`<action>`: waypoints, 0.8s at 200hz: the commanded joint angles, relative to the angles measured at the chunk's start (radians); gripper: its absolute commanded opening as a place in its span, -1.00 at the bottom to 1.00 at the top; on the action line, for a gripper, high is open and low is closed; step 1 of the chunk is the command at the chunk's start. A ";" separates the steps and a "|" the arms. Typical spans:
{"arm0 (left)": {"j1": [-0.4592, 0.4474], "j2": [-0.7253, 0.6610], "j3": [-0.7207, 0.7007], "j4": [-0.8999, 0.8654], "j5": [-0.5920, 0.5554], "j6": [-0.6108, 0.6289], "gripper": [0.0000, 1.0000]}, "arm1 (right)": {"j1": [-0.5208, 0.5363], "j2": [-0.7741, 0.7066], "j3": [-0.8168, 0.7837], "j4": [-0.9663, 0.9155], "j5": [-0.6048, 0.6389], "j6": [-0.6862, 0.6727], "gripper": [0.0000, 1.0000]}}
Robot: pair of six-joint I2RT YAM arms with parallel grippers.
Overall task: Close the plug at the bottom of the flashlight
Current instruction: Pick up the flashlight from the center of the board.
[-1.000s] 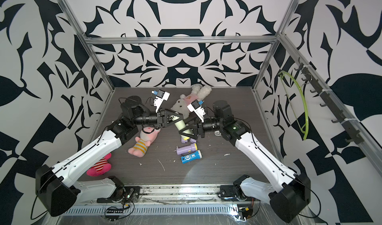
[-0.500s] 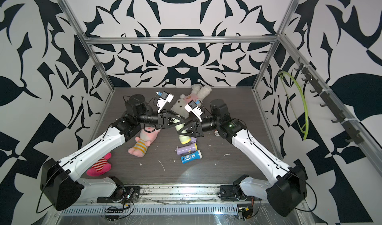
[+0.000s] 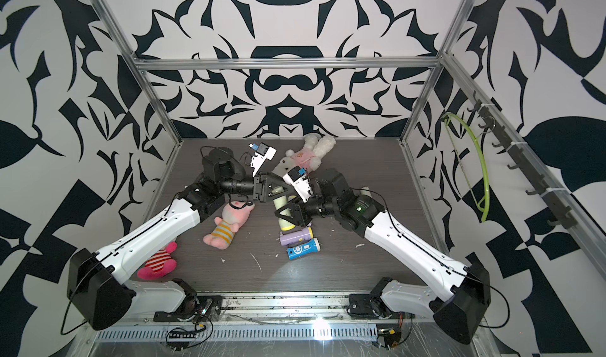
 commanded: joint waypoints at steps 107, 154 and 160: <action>-0.006 -0.146 -0.063 -0.288 -0.342 -0.003 0.87 | 0.130 -0.072 0.061 -0.016 0.650 0.011 -1.00; -0.006 -0.247 -0.153 -0.248 -0.404 -0.054 0.96 | 0.130 -0.065 0.070 -0.020 0.644 0.011 -1.00; -0.005 -0.245 -0.152 -0.234 -0.404 -0.064 0.97 | 0.130 -0.062 0.070 -0.017 0.639 0.011 -1.00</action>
